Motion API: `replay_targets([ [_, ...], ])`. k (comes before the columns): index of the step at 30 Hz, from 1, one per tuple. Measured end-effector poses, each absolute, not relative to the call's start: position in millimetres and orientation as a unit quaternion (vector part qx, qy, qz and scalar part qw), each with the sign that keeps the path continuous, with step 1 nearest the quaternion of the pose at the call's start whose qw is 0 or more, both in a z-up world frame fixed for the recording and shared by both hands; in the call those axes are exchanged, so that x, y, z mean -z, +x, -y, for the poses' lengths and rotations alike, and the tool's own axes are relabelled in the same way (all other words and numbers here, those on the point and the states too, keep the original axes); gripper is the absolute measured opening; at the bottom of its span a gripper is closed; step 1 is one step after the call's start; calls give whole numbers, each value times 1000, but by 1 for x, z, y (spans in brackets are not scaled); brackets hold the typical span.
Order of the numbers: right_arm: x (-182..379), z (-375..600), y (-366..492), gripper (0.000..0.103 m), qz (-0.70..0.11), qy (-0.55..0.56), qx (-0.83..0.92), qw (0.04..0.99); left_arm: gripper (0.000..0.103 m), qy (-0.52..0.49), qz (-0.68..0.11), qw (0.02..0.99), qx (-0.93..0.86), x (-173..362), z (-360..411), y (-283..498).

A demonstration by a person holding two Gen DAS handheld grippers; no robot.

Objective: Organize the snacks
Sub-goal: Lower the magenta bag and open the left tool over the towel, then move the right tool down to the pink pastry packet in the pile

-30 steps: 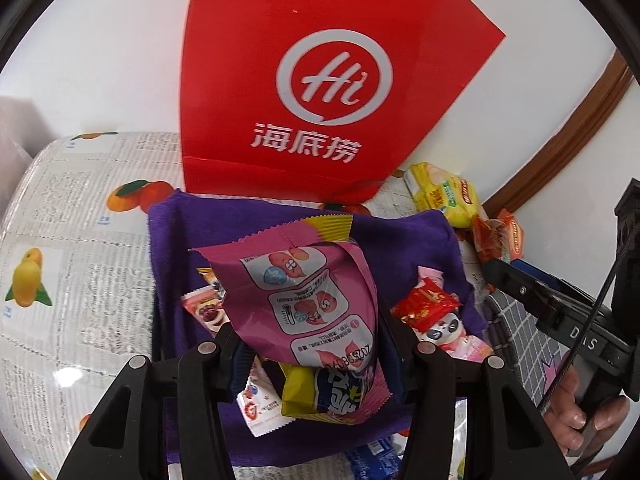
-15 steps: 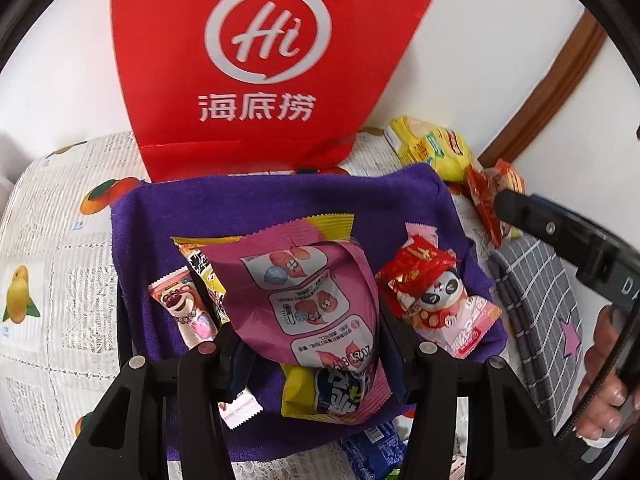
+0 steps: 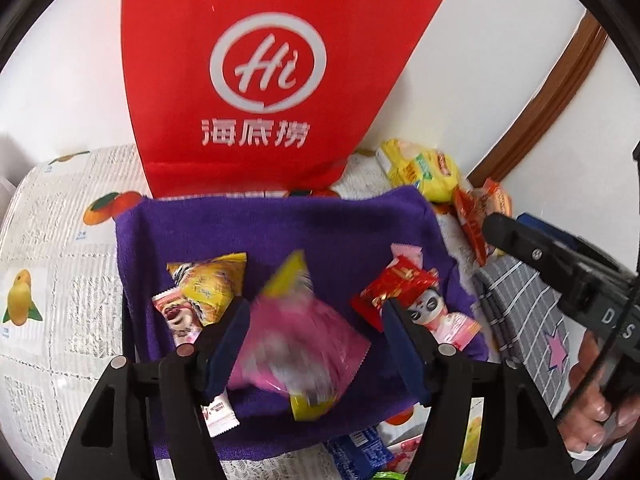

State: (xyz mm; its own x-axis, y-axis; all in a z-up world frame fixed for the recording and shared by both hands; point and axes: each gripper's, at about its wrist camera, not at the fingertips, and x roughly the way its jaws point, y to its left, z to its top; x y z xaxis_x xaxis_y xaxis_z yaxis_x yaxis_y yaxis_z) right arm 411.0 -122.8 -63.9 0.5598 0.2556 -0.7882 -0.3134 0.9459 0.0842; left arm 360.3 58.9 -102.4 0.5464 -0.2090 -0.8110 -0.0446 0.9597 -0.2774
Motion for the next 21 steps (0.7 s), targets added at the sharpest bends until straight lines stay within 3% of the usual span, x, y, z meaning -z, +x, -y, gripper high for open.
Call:
replay_targets([
  [12,45,112,378,70,-425,-22,-192,884,68,-151,-468,871,14,89,-81,354],
  [21,84,139,304,70,-473,1,-171,864,67,-142,-463,875,0,75,-85,343],
])
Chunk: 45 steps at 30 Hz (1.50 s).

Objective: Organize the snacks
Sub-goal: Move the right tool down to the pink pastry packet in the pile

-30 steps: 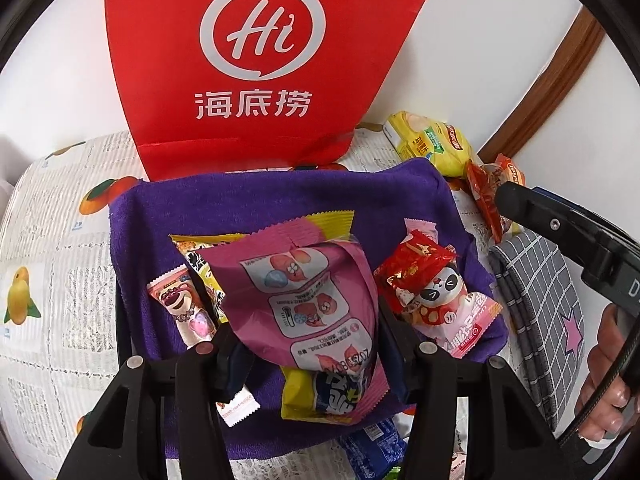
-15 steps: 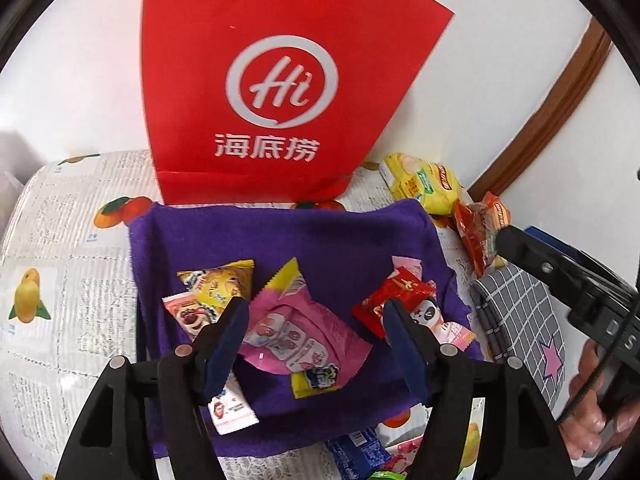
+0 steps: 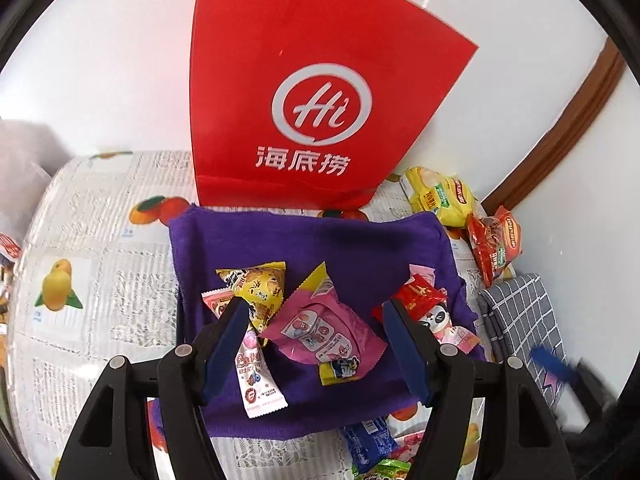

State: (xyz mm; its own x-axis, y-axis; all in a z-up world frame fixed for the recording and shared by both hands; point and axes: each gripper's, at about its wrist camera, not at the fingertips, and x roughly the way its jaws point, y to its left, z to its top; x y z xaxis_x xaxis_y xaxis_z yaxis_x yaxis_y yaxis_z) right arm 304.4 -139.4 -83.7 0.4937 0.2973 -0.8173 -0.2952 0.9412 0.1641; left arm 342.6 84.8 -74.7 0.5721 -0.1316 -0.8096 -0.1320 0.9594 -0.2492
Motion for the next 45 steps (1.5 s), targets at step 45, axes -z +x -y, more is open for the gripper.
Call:
replay_targets([
  [45,196,153,191,65,-494,-62,-137,857,68,-87,-421,897,108,23,-22,296],
])
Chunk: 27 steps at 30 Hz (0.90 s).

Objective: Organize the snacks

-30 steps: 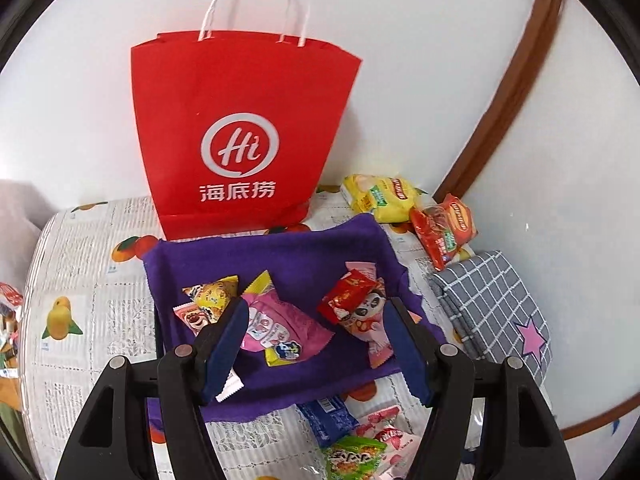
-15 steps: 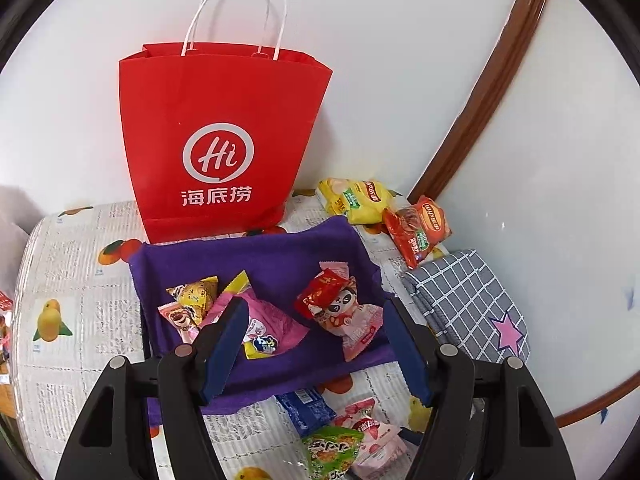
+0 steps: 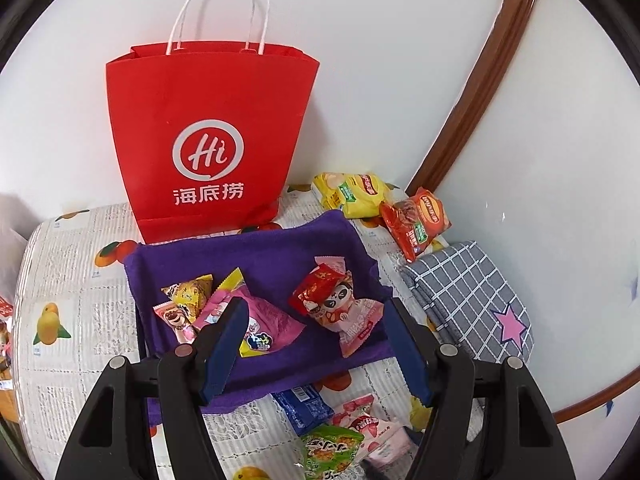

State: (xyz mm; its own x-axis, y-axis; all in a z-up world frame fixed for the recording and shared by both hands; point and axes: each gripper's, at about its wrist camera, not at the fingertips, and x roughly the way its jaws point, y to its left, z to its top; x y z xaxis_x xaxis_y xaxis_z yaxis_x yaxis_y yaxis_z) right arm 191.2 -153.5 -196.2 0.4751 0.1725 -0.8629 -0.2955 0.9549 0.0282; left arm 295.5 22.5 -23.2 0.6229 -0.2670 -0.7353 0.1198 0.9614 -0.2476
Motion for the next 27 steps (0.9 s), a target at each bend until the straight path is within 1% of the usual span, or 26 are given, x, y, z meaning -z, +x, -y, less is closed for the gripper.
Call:
replay_targets([
  [7,193,185,181,64,-491,-50,-112,862,67,-58,-430,894,107,31,-4,297],
  [10,190,205,176,64,-493,-10,-117,862,68,-51,-437,891,108,35,2,295],
  [15,193,218,169,64,-479,6,-117,870,67,-47,-453,884,104,47,13,281],
  [18,193,220,168,65,-474,11,-119,873,68,-35,-462,882,90,66,18,266],
  [21,194,218,169,67,-469,10,-119,875,68,-51,-488,867,84,93,15,259],
  [26,196,216,168,69,-463,2,-118,878,67,-54,-530,845,51,129,8,262],
  [27,197,217,168,71,-461,3,-120,879,66,-54,-535,841,50,134,8,263],
])
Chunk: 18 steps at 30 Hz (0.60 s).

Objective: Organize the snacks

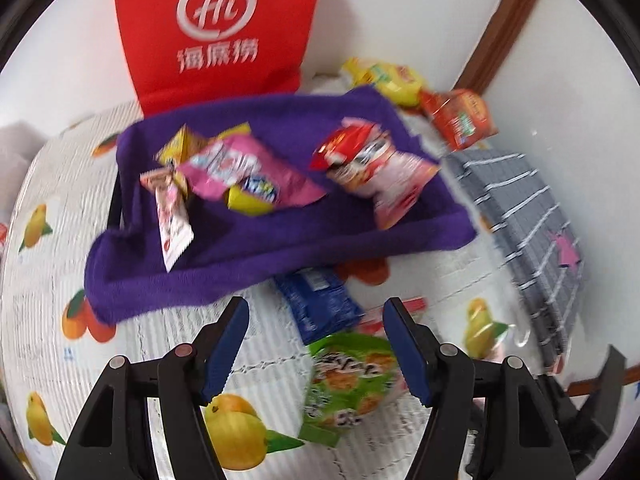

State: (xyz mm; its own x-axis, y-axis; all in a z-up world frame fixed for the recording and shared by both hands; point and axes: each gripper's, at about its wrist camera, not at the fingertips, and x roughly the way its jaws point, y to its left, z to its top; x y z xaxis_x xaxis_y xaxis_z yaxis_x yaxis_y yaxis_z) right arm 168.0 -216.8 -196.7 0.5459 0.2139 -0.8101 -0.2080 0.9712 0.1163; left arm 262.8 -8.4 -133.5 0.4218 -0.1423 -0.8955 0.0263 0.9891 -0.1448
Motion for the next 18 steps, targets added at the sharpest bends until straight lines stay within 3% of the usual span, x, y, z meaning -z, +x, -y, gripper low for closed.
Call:
replay_targets([
  [16,199,215,171,72,-459,-9,-116,881,66,-46,-585,808,39,185,33,297],
  [18,199,214,171,72,-459,-12,-115,881,59,-44,-591,805,31,190,35,302],
])
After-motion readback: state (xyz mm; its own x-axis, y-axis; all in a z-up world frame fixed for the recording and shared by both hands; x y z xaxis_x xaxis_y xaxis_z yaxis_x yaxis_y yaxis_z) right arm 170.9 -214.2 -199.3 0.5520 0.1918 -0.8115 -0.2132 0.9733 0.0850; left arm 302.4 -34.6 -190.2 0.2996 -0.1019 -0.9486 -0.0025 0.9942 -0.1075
